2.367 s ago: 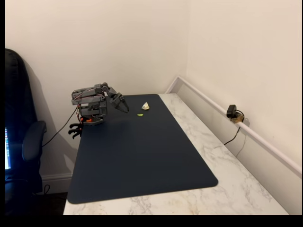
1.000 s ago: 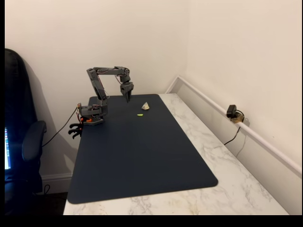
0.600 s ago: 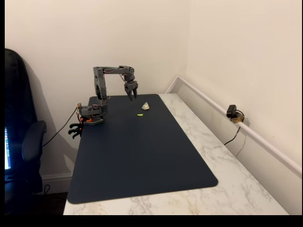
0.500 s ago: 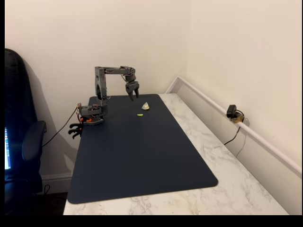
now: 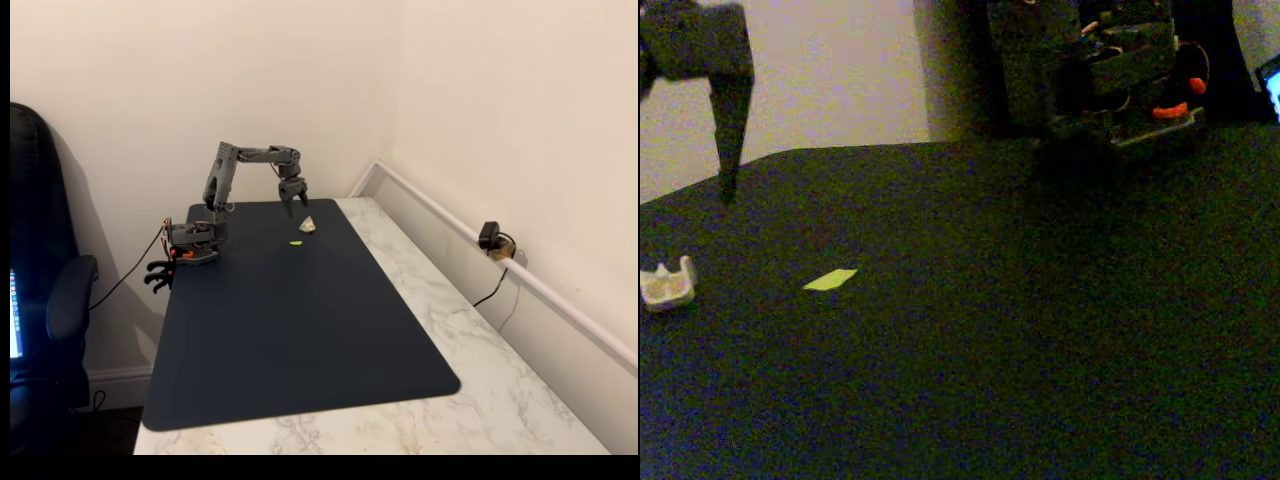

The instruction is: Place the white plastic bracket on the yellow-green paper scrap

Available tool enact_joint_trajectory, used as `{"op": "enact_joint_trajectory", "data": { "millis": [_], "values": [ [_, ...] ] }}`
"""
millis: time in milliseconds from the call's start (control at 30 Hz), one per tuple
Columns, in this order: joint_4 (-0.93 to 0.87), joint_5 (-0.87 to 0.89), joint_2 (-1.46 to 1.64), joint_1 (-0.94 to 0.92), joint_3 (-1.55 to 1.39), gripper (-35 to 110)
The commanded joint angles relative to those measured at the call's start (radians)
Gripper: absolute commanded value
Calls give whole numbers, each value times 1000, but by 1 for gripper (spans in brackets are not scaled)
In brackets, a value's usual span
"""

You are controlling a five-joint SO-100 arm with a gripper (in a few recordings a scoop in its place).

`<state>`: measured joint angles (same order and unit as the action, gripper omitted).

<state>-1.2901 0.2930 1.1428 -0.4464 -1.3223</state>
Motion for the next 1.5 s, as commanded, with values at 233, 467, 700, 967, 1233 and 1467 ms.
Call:
{"op": "enact_joint_trajectory", "data": {
  "millis": [233,467,700,967,1233,1467],
  "values": [
    [31,75,-66,55,98,39],
    [26,84,-121,46,163,39],
    [0,112,-160,41,193,36],
    [2,120,-196,25,216,21],
    [6,86,-201,23,218,0],
    [6,48,-164,37,230,0]
  ]
}}
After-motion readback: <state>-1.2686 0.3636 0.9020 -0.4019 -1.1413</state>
